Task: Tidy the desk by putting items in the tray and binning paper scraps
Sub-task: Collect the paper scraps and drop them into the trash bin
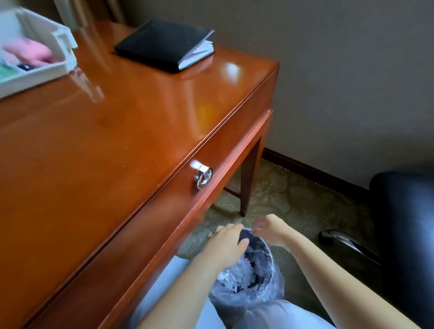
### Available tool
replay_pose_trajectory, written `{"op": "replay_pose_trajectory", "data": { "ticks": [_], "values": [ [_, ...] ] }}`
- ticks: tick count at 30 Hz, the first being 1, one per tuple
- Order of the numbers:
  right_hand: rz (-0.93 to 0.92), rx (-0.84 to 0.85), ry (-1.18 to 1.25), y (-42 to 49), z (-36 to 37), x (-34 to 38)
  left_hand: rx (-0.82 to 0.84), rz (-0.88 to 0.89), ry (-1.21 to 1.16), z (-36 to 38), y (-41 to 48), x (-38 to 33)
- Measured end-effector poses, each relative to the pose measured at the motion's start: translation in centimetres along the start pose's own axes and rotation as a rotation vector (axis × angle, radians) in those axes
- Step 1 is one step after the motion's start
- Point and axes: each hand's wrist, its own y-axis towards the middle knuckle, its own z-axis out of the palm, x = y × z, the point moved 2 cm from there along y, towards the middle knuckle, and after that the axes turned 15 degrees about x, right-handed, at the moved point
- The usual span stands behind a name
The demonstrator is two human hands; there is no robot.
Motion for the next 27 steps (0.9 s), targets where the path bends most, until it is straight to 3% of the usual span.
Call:
{"op": "replay_pose_trajectory", "data": {
  "ticks": [5,10,17,27],
  "values": [
    [-0.138,-0.092,-0.108,-5.8,-2.6,3.8,-0.078,0.049,0.120,-2.9,-5.3,-2.4],
    [-0.348,-0.134,-0.206,-12.8,-4.7,8.7,-0.099,0.101,0.056,-6.3,-12.1,-4.1],
    [-0.585,-0.215,-0.352,-20.1,-5.0,15.5,-0.248,0.144,0.089,-9.8,-23.3,-4.2],
    [-0.789,-0.139,-0.478,-25.5,2.5,25.6,-0.456,-0.071,0.185,-10.5,-36.0,2.2]
  ]
}}
